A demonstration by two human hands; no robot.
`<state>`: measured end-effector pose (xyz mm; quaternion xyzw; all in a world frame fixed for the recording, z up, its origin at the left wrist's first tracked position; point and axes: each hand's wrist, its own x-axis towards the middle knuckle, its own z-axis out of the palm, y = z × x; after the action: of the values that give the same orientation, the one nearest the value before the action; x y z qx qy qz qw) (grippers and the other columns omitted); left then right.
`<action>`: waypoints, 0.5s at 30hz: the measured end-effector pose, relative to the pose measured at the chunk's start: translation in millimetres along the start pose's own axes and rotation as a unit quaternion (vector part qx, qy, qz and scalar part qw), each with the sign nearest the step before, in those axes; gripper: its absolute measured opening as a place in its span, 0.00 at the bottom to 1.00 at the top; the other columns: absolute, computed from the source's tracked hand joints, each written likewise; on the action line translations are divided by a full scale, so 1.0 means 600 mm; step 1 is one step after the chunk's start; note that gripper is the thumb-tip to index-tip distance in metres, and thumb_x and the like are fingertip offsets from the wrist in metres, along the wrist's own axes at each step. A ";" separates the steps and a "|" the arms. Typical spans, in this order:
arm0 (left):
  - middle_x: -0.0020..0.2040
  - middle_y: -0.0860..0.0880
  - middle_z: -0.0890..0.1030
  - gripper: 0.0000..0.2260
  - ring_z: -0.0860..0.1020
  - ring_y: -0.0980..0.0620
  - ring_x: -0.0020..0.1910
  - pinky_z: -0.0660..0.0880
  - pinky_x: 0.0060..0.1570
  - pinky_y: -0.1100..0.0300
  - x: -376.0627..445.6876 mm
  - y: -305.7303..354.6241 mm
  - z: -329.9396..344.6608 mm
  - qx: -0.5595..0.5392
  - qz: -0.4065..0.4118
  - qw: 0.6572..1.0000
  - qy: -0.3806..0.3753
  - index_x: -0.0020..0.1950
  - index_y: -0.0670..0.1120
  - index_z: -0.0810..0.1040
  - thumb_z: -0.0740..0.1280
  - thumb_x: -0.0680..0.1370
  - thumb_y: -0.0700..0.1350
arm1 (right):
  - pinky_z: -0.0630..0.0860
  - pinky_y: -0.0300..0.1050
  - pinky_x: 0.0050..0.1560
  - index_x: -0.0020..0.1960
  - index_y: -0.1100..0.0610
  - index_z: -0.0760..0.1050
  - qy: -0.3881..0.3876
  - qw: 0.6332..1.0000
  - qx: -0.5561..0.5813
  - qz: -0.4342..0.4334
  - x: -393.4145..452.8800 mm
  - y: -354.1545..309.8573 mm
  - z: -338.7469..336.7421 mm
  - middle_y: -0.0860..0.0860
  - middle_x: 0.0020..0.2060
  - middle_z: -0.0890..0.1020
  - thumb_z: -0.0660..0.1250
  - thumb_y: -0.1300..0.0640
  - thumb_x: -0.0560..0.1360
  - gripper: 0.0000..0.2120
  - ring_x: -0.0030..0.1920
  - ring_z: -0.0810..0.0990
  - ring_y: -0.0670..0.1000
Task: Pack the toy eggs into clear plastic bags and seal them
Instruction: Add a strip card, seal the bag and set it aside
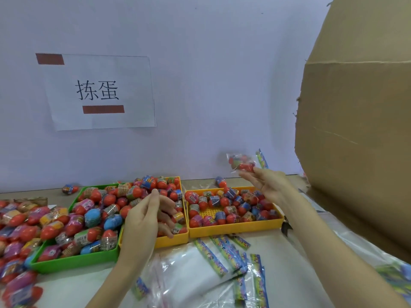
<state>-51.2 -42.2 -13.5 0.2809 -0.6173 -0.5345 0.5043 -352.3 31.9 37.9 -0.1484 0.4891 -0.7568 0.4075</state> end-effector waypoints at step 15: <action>0.37 0.42 0.84 0.22 0.81 0.43 0.31 0.77 0.24 0.58 -0.004 0.013 0.000 0.039 0.021 0.999 -0.031 0.40 0.49 0.86 0.59 0.84 0.55 | 0.70 0.50 0.76 0.72 0.69 0.68 0.186 0.956 0.209 -0.088 0.131 0.029 -0.074 0.63 0.78 0.67 0.56 0.78 0.81 0.21 0.77 0.69 0.60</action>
<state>-48.7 -37.9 -6.9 0.2703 -0.6589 -0.5077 0.4848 -420.7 -3.7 -11.8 0.0406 0.3721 -0.8893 0.2628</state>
